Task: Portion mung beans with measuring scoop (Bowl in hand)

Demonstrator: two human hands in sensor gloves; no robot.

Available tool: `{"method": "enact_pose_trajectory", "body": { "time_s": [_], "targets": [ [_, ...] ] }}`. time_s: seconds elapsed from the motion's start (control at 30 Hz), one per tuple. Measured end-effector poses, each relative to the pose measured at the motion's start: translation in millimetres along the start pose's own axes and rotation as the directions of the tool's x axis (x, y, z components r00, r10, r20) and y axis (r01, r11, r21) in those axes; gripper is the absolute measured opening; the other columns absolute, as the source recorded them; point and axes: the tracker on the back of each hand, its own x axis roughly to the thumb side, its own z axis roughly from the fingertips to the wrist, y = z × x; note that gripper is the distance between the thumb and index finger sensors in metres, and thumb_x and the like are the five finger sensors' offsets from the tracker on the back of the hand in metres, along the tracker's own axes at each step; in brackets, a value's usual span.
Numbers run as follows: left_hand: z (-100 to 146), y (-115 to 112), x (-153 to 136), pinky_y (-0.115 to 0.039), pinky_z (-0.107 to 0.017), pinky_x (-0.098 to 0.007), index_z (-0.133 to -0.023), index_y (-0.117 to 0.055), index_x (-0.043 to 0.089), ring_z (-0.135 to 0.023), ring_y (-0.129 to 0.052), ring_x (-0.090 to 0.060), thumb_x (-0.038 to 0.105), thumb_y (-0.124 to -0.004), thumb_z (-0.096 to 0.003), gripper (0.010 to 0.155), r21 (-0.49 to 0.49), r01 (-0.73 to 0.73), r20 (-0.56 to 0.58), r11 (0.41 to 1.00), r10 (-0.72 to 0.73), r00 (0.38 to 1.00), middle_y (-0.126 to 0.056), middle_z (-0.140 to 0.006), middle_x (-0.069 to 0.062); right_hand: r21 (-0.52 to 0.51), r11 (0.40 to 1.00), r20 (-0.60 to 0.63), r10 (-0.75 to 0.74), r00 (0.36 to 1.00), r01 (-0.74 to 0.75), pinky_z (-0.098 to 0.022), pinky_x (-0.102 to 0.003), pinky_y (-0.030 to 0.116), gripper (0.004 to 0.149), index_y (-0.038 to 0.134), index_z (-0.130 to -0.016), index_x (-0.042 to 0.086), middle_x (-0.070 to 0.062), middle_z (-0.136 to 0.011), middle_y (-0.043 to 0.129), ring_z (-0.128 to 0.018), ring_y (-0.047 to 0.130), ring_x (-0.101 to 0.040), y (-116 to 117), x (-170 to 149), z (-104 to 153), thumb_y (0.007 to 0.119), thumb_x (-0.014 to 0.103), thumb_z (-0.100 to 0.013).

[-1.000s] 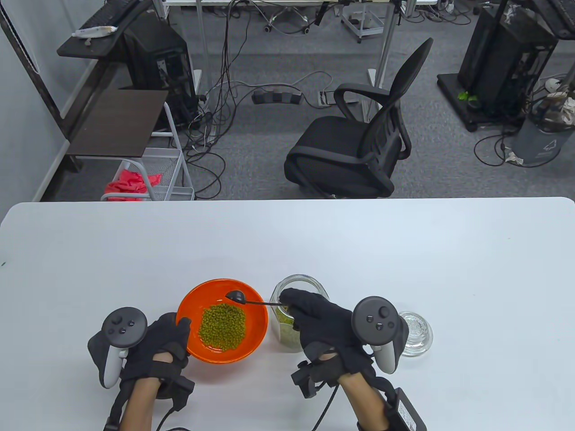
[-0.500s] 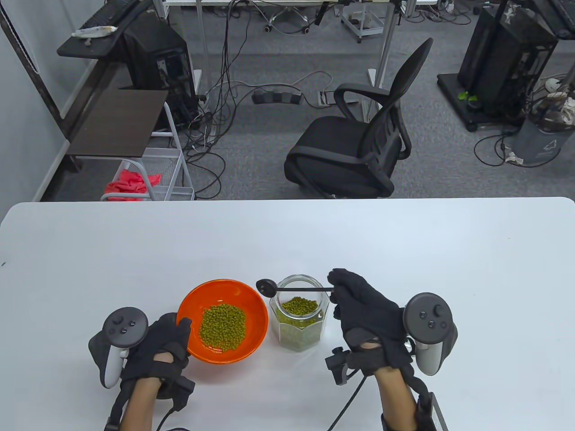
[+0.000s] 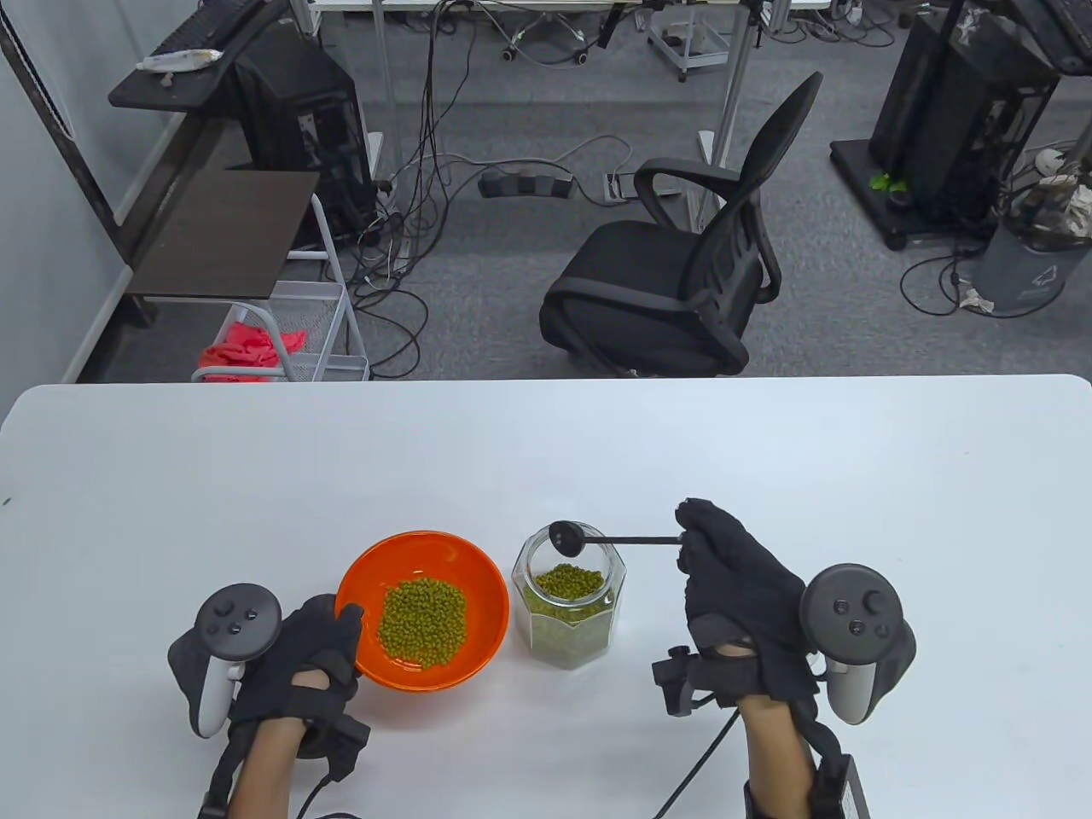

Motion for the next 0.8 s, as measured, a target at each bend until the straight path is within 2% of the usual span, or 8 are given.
{"method": "enact_pose_trajectory", "body": {
  "time_s": [0.47,0.8],
  "targets": [
    [-0.5,0.0,0.0,-0.095,-0.013,-0.022,-0.088,-0.078,0.007,-0.010,-0.108,-0.002,0.048,-0.074,-0.0519,0.055,-0.001,-0.002,0.005,1.000,0.002,1.000,-0.099,-0.035,0.013,0.093,0.978,0.041,0.182,0.982,-0.186,-0.041,-0.059,0.078,0.040,0.089,-0.083,0.015,-0.021,-0.062,0.093,-0.032,0.097,-0.024,48.2,-8.6,-2.3,0.084,0.022,-0.044],
    [-0.4,0.2,0.0,-0.095,-0.013,-0.022,-0.088,-0.078,0.007,-0.010,-0.108,-0.002,0.048,-0.074,-0.0521,0.055,0.000,-0.002,0.008,1.000,0.002,1.000,-0.099,-0.035,0.013,0.120,0.946,0.091,0.293,0.952,-0.302,-0.042,-0.060,0.079,0.039,0.091,-0.081,0.015,-0.022,-0.062,0.094,-0.032,0.098,-0.025,75.3,-12.4,1.6,0.086,0.021,-0.043]
  ]
}}
